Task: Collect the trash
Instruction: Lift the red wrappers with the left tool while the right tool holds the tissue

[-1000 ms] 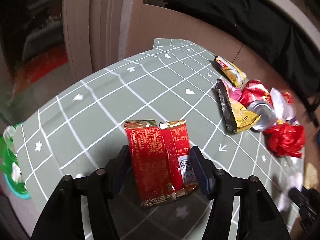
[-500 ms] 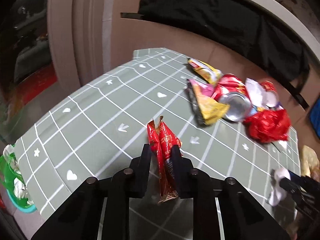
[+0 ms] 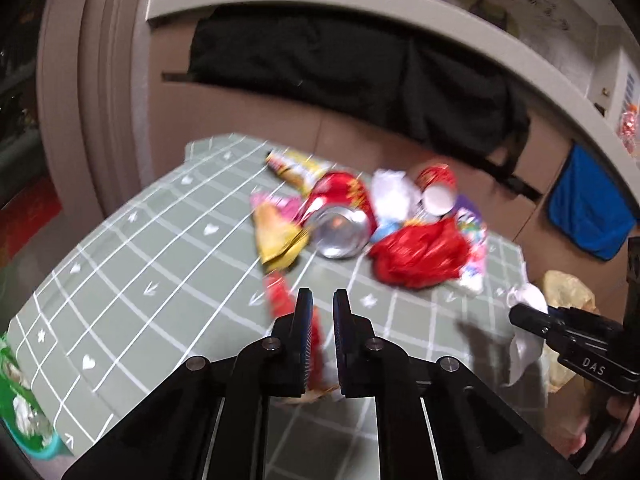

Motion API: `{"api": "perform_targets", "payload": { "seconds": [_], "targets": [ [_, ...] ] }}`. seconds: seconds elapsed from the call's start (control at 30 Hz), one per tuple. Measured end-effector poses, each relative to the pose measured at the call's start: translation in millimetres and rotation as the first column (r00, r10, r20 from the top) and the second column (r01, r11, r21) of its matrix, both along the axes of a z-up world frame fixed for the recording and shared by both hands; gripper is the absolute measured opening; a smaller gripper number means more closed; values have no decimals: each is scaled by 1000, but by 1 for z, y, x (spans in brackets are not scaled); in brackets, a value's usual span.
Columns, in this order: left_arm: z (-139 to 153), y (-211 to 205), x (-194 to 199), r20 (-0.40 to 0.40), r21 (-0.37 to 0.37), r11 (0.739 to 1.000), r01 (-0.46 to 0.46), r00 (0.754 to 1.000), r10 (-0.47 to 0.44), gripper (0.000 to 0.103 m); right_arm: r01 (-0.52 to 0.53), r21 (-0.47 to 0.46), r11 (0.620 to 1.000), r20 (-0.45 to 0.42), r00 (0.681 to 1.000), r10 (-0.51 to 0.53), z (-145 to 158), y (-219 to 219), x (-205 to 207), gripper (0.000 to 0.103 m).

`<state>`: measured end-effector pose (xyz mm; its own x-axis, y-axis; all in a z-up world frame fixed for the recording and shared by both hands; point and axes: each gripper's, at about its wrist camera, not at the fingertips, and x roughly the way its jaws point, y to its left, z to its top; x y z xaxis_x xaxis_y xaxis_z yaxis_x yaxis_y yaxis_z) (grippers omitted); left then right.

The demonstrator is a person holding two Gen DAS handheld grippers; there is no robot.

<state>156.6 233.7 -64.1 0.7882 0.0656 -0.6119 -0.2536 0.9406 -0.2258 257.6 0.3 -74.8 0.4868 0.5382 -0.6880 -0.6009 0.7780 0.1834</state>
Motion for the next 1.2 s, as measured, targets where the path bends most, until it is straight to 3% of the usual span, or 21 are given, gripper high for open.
{"api": "perform_targets", "payload": {
  "seconds": [0.1, 0.23, 0.27, 0.3, 0.33, 0.43, 0.6, 0.77, 0.83, 0.97, 1.03, 1.2],
  "targets": [
    [3, 0, 1, 9, -16, 1000, 4, 1000, -4, 11, 16, 14, 1000, 21, 1000, -16, 11, -20, -2, 22],
    [-9, 12, -3, -5, -46, 998, -30, 1000, 30, 16, 10, 16, 1000, -11, 1000, -10, 2, -35, -7, 23],
    [-14, 16, -5, -4, -58, 998, -38, 999, 38, 34, 8, 20, 1000, -22, 1000, -7, -1, -37, -8, 23],
    [-20, 24, -8, -12, -75, 996, -54, 999, 53, 61, 8, 23, 1000, -31, 999, -7, -5, -39, -9, 23],
    [-27, 28, -8, -24, -92, 993, -70, 997, 68, 69, 8, 25, 1000, -37, 999, -7, -9, -39, -10, 23],
    [-44, 34, -4, -105, -106, 988, -111, 989, 100, 70, 1, 33, 999, -62, 998, 1, -18, -40, -13, 23],
    [-67, 21, 19, -221, -14, 988, -157, 964, 150, 70, -12, 47, 999, -84, 996, 16, -25, -33, -12, 23],
    [-75, 12, 36, -247, 92, 977, -194, 946, 211, 67, -2, 9, 1000, -42, 999, 2, -23, -31, -18, 24],
    [-74, 11, 37, -237, 106, 974, -199, 946, 219, 53, 7, 1, 1000, -33, 999, -7, -23, -33, -20, 24],
    [-62, 11, 28, -173, 54, 984, -169, 969, 176, 22, 27, 5, 1000, -43, 999, -27, -25, -42, -18, 24],
    [-54, 6, 24, -148, 59, 988, -145, 977, 153, 15, 37, 11, 999, -49, 998, -37, -24, -46, -17, 24],
    [-29, -14, 13, -79, 48, 996, -73, 994, 76, 12, 54, 43, 998, -33, 998, -53, -11, -54, -22, 24]
  ]
}}
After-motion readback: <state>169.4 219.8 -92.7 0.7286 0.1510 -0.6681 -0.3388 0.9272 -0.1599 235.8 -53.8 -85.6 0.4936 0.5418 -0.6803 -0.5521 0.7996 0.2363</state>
